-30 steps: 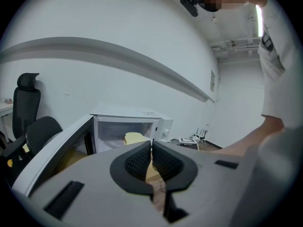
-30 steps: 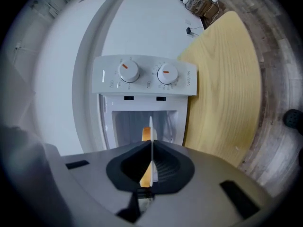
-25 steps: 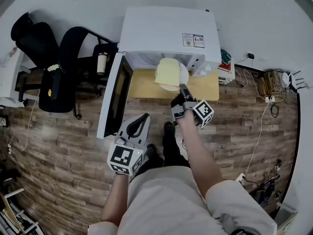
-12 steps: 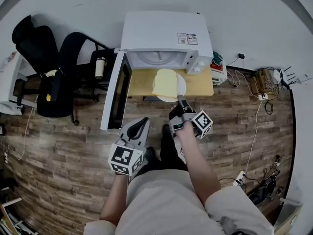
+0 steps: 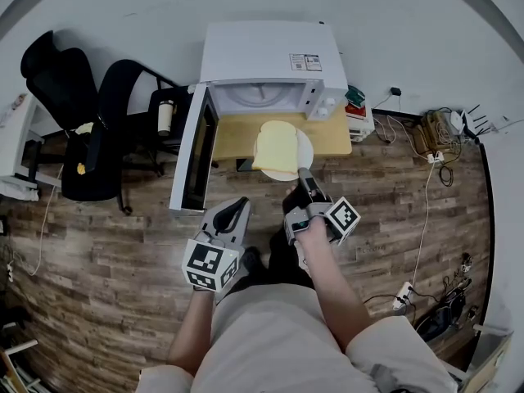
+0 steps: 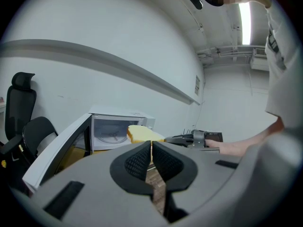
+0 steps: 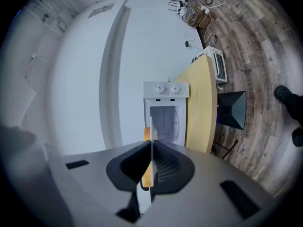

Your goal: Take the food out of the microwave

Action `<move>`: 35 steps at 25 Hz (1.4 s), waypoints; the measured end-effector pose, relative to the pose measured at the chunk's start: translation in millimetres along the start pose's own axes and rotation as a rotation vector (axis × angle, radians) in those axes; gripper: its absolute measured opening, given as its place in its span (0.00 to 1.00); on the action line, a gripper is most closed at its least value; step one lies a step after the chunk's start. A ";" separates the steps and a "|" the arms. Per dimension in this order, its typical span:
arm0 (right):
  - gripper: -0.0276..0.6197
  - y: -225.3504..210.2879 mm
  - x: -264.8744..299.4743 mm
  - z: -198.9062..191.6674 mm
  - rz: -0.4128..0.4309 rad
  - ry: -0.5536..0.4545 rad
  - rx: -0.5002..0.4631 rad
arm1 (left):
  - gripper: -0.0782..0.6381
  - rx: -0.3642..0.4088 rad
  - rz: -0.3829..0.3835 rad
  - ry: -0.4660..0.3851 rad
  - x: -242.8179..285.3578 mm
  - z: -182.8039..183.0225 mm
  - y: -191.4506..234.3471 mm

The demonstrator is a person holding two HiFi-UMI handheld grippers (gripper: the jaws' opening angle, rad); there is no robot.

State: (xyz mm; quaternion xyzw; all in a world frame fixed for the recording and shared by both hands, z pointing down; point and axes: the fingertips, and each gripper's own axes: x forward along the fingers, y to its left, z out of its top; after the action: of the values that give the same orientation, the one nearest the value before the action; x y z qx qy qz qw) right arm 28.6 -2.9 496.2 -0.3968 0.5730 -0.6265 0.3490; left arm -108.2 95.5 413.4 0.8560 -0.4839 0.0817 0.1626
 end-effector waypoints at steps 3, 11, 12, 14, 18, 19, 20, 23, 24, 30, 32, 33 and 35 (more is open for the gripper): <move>0.06 13.1 -13.2 1.0 0.018 -0.011 0.000 | 0.12 0.008 -0.010 -0.005 -2.6 2.1 -9.6; 0.06 33.8 -36.8 5.2 0.042 -0.033 0.003 | 0.12 0.015 -0.039 -0.018 0.9 3.7 -24.3; 0.06 36.6 -39.2 6.5 0.047 -0.035 0.001 | 0.12 0.017 -0.041 -0.020 1.3 4.9 -26.0; 0.06 42.2 -44.2 8.6 0.054 -0.038 -0.004 | 0.12 0.020 -0.044 -0.024 1.2 7.7 -29.3; 0.06 49.1 -47.7 9.3 0.064 -0.040 -0.008 | 0.12 0.025 -0.050 -0.030 2.6 11.6 -30.8; 0.06 50.4 -47.6 9.1 0.069 -0.039 -0.008 | 0.12 0.026 -0.052 -0.031 3.3 12.1 -31.0; 0.06 51.7 -47.3 8.9 0.074 -0.037 -0.008 | 0.12 0.027 -0.053 -0.032 4.0 12.8 -31.3; 0.06 53.8 -47.2 8.3 0.081 -0.034 -0.009 | 0.12 0.030 -0.056 -0.032 5.1 13.9 -32.1; 0.06 54.1 -47.7 8.4 0.080 -0.034 -0.010 | 0.12 0.030 -0.057 -0.031 5.2 13.9 -32.3; 0.06 55.7 -48.6 7.7 0.077 -0.030 -0.019 | 0.12 0.032 -0.057 -0.024 6.6 13.6 -32.5; 0.06 56.4 -48.8 7.4 0.074 -0.029 -0.026 | 0.12 0.032 -0.059 -0.021 7.6 12.9 -33.7; 0.06 57.0 -48.8 7.1 0.073 -0.028 -0.030 | 0.12 0.031 -0.061 -0.021 8.2 12.5 -34.3; 0.06 57.4 -48.8 6.6 0.071 -0.027 -0.034 | 0.12 0.031 -0.064 -0.021 9.5 12.0 -35.4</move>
State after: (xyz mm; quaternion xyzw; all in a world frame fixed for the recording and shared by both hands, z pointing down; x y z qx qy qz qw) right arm 55.1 32.0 434.5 -0.3906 0.5925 -0.5984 0.3718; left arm -73.3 100.5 398.0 0.8742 -0.4569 0.0747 0.1468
